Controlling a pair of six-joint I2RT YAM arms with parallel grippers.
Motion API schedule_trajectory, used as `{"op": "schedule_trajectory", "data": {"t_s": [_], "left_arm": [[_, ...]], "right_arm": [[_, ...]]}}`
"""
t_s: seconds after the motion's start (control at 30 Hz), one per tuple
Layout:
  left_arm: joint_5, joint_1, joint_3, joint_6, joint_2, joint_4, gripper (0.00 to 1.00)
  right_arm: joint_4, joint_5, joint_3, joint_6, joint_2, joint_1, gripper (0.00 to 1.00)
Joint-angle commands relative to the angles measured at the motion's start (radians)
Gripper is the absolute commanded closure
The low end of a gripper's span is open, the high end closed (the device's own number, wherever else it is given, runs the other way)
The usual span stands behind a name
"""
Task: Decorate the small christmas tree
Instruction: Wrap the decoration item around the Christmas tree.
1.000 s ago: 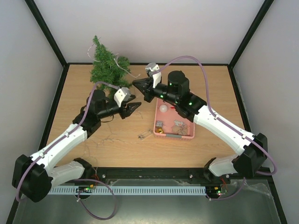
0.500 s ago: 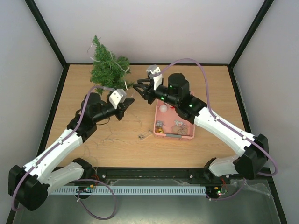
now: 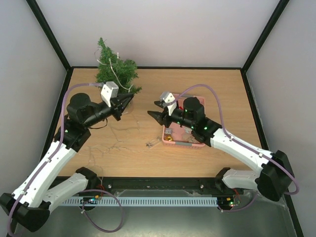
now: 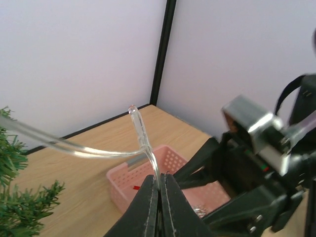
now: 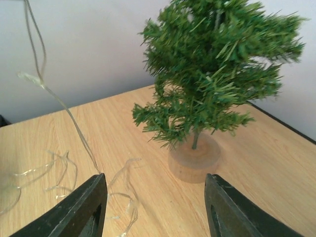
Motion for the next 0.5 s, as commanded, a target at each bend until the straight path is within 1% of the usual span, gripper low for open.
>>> {"op": "schedule_trajectory", "data": {"t_s": [0.0,0.13,0.23,0.37,0.47], "left_arm": [[0.016,0.012,0.052,-0.117,-0.015,-0.056,0.98],[0.018,0.030,0.076,-0.194,-0.018,-0.065,0.98],[0.022,0.035,0.081,-0.238,-0.013,-0.037,0.97],[0.043,0.039,0.088,-0.284,-0.008,-0.015,0.97],[0.057,0.039,0.086,-0.332,-0.012,0.022,0.98]], "right_arm": [[0.163,-0.108,-0.045,-0.065,0.061,0.006,0.45],[0.286,-0.158,-0.085,-0.058,0.138,0.012,0.44],[0.373,-0.158,-0.113,-0.048,0.188,0.045,0.44],[0.522,-0.095,-0.155,0.000,0.261,0.110,0.39],[0.602,-0.068,-0.156,0.040,0.329,0.139,0.39]]}}
